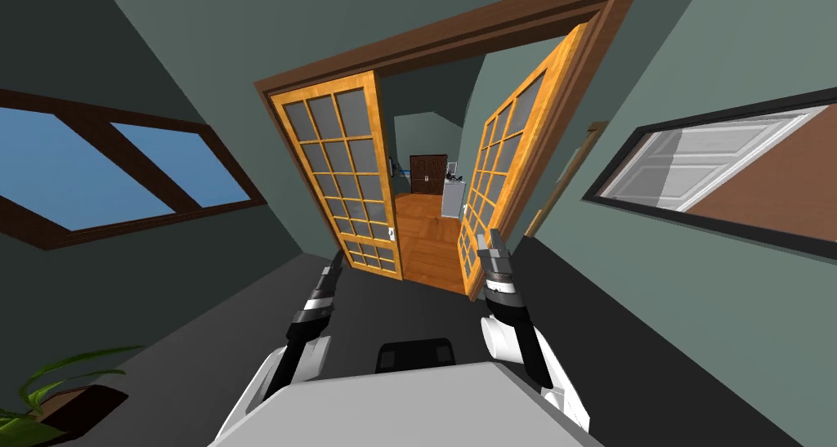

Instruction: Push the door open

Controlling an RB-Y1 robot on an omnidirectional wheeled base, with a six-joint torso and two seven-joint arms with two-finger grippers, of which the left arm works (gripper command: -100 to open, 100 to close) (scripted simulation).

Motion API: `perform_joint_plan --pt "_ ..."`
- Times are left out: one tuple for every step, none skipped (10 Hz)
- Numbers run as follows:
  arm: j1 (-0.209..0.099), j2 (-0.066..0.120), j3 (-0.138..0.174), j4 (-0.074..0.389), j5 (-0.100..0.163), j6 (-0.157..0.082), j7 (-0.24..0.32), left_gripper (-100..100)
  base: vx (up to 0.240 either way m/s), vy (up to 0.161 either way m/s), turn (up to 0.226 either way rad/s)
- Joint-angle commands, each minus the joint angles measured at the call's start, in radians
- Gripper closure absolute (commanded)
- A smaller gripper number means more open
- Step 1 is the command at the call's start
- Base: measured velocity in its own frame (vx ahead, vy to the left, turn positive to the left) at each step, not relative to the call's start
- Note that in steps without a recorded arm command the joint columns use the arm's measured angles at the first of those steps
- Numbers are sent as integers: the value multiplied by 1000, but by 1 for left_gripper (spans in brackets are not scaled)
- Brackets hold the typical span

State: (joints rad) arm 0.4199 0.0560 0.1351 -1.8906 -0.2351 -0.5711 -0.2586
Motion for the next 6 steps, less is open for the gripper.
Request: perform_joint_plan --pt "-8 4 14 44 -20 -21 -38 -100 100 2 -77" --pt "-11 6 24 72 -32 -36 -61 -100 95 9 -86" --pt "-15 9 34 100 -45 -50 -84 -100 91 15 -95" --pt "-18 11 43 127 -57 -64 -107 -100 95 17 -75" --pt "-21 14 53 155 -69 -78 -130 -100 103 19 -89" --pt "-25 15 63 184 -82 -93 -153 -100 95 21 -99"
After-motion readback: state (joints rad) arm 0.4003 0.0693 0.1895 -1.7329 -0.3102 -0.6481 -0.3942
